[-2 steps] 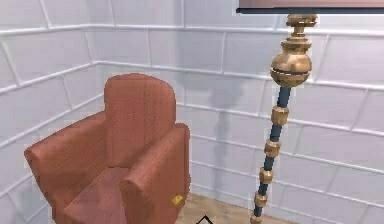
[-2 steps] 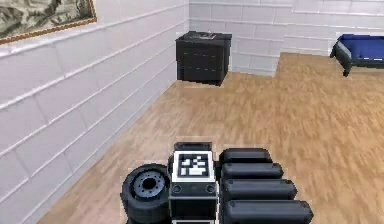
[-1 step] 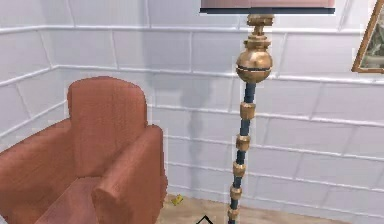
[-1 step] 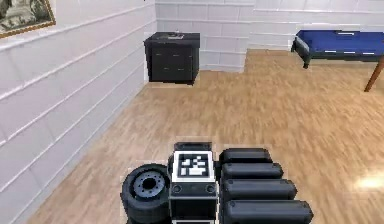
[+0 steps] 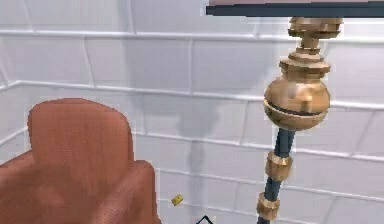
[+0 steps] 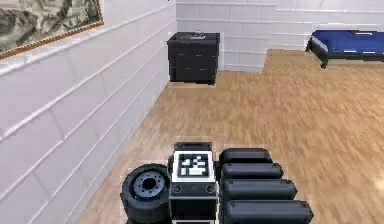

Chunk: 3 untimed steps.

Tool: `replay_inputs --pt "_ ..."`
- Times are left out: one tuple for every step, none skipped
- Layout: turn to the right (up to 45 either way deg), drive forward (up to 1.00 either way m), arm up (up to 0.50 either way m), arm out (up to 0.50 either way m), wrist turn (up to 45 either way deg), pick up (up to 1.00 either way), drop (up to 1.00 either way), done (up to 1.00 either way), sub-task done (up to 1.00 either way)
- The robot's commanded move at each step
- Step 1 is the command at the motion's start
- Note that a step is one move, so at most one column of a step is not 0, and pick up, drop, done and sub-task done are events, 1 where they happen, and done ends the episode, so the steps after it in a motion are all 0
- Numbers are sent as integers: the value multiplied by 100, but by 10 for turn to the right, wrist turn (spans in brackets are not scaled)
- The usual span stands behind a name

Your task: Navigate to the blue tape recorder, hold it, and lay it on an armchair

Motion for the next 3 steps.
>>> replay_inputs --pt "-450 0 0 0 0 0 0 0 0" --pt "-450 0 0 0 0 0 0 0 0" --pt "-270 0 0 0 0 0 0 0 0"
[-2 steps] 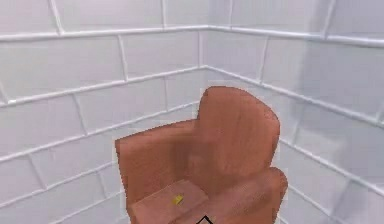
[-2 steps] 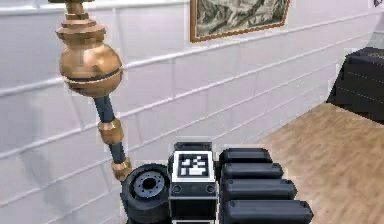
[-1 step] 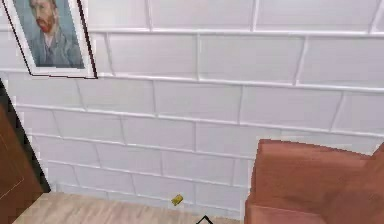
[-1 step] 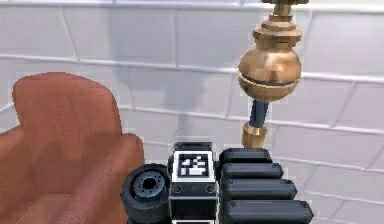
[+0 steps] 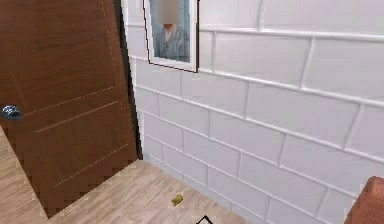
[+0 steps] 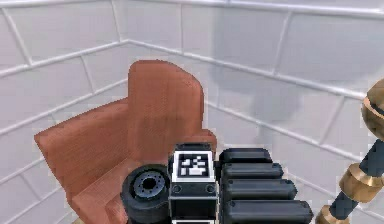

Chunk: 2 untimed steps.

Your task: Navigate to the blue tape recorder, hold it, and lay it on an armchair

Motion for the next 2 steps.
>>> replay_inputs --pt "0 0 0 48 0 0 0 0 0" --pt "0 0 0 0 390 0 0 0 0"
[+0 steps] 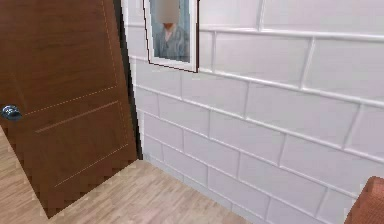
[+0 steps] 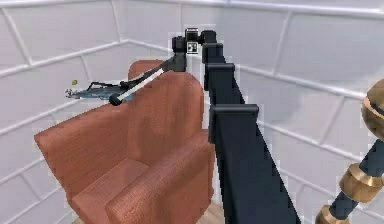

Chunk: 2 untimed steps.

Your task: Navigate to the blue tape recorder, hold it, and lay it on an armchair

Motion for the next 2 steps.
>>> replay_inputs --pt "0 0 -38 0 0 0 0 0 0" --pt "0 0 -50 0 0 0 0 0 0"
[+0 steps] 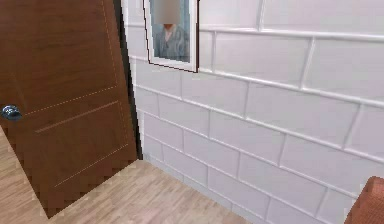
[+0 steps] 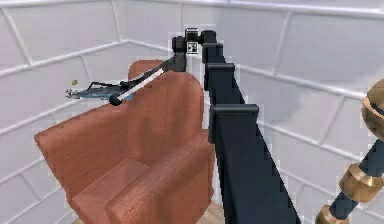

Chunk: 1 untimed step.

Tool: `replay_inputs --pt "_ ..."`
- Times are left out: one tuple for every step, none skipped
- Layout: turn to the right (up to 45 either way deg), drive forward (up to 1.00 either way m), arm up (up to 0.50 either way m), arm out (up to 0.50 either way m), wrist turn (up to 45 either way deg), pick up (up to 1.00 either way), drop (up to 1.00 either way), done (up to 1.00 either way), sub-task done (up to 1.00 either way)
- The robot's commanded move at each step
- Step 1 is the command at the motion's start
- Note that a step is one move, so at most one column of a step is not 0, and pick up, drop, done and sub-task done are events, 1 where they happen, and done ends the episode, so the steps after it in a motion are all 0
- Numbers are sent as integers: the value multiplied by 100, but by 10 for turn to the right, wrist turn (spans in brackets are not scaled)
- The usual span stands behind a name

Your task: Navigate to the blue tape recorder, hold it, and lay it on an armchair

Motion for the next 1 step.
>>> replay_inputs --pt "0 0 0 0 0 0 100 0 0"
